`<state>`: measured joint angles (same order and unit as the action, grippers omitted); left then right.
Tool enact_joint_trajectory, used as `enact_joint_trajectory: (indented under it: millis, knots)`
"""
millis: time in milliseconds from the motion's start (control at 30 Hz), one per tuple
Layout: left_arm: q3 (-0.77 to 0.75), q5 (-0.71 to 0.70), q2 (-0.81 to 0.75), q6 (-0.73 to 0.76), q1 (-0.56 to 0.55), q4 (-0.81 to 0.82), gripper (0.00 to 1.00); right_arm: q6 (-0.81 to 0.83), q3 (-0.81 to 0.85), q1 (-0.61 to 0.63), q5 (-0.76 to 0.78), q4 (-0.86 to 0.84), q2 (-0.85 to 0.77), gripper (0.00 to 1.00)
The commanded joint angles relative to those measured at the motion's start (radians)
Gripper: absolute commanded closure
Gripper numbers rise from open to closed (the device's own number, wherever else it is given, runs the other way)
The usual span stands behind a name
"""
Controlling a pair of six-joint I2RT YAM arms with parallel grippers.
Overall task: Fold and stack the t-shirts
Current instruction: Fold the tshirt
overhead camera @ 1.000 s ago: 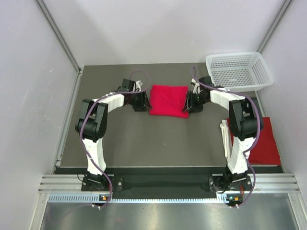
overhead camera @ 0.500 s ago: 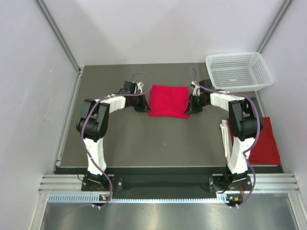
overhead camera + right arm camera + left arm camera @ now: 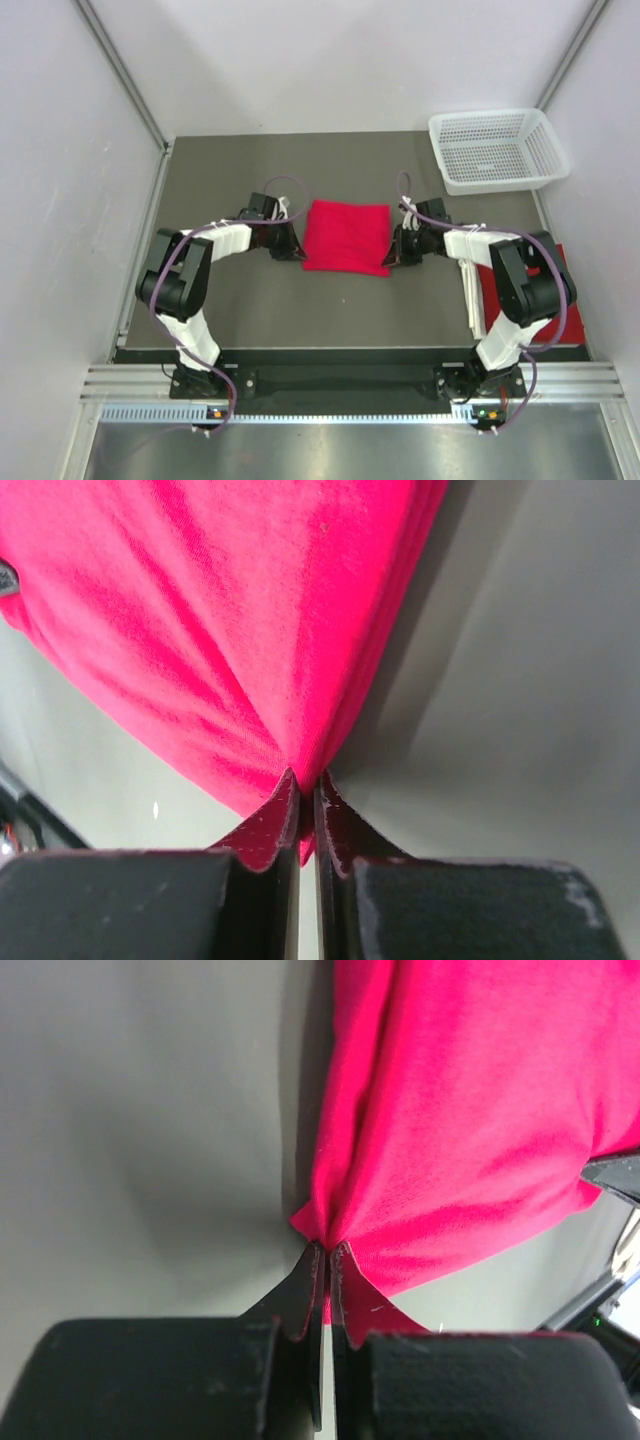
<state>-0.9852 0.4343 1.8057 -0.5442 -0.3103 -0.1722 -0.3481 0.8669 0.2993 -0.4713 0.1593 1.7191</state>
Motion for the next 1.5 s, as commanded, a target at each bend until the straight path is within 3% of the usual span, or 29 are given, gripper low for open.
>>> enact_joint_trajectory:
  millis: [0, 67, 100, 200, 300, 400, 700, 900, 1200, 1467]
  knots:
    - [0.085, -0.126, -0.055, 0.020, 0.011, -0.184, 0.95, -0.015, -0.083, 0.040, 0.063, 0.048, -0.059, 0.89]
    - [0.082, -0.140, -0.074, 0.012, 0.011, -0.199, 0.79, -0.022, -0.091, 0.047, 0.069, 0.043, -0.079, 0.79]
    - [0.069, -0.155, -0.072, 0.010, 0.011, -0.231, 0.77, -0.022, -0.085, 0.047, 0.077, 0.057, -0.082, 0.69]
    - [-0.010, -0.201, -0.074, 0.004, 0.011, -0.300, 0.68, -0.012, -0.034, 0.046, 0.120, 0.110, -0.093, 0.57]
    - [-0.107, -0.262, -0.075, 0.021, 0.011, -0.300, 0.67, 0.004, 0.043, 0.041, 0.171, 0.172, -0.099, 0.44]
    - [-0.197, -0.255, -0.054, 0.021, 0.011, -0.274, 0.67, 0.020, 0.135, 0.020, 0.198, 0.213, -0.069, 0.42]
    - [-0.320, -0.012, 0.066, -0.063, 0.011, -0.027, 0.68, 0.058, 0.374, -0.023, 0.168, 0.232, 0.108, 0.44]
    - [-0.397, 0.078, 0.182, -0.063, 0.010, 0.069, 0.69, 0.098, 0.498, -0.048, 0.186, 0.241, 0.230, 0.49]
    - [-0.513, 0.067, 0.322, -0.042, 0.011, 0.073, 0.69, 0.094, 0.534, -0.094, 0.051, 0.165, 0.346, 0.60]
    - [-0.527, 0.009, 0.357, -0.037, 0.013, 0.082, 0.70, 0.066, 0.505, -0.114, -0.010, 0.086, 0.375, 0.70]
